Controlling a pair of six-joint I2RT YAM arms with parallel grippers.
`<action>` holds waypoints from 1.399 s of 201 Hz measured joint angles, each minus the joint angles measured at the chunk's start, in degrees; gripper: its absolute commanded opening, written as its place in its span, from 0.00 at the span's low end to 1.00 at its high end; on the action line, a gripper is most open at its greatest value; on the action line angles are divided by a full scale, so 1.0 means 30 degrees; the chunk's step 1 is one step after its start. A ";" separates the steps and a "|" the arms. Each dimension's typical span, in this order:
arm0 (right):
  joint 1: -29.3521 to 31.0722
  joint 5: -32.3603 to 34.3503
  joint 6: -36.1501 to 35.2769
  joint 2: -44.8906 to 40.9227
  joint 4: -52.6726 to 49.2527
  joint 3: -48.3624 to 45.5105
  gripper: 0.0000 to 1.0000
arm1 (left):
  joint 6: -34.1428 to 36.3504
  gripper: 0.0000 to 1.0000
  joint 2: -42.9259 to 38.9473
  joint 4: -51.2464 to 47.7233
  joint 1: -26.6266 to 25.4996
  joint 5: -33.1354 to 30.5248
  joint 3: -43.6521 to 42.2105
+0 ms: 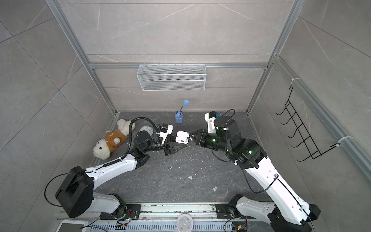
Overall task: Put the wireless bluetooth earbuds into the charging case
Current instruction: 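Lift the earbud with the right gripper and carry it over the case, then lower the earbud into the empty slot of the case in the left gripper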
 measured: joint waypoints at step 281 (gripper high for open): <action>0.1552 -0.0386 0.1523 0.1450 0.3920 -0.1508 0.17 | -0.0911 0.15 -0.0058 0.2302 -0.0219 0.0561 0.0095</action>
